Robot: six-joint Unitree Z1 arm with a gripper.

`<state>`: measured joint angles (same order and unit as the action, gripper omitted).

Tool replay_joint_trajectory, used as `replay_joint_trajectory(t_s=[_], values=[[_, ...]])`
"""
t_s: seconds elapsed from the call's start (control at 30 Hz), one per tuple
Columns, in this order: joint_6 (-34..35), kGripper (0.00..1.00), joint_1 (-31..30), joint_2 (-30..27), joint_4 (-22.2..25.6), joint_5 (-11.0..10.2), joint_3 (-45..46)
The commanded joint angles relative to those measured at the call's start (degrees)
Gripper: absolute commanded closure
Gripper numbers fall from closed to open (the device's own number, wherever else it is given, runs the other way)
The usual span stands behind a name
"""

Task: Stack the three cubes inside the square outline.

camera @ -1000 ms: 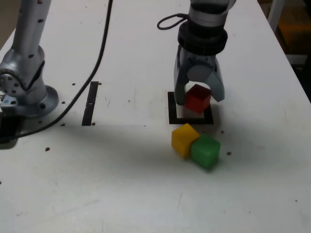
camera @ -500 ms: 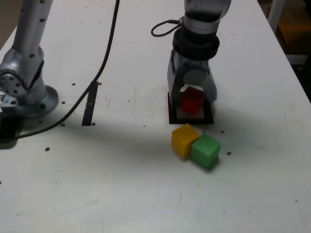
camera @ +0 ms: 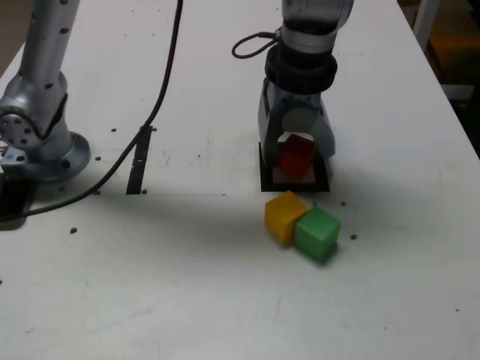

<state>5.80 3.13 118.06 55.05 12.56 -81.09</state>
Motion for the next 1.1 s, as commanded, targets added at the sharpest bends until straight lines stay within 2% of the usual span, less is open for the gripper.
replay_joint_trajectory(t_s=[0.0, 1.07], values=[[0.0, 0.44, 0.1, 0.3, 0.0, 0.1, 0.4], [-0.1, 0.2, 0.1, -1.5, 2.3, -1.3, -0.3]])
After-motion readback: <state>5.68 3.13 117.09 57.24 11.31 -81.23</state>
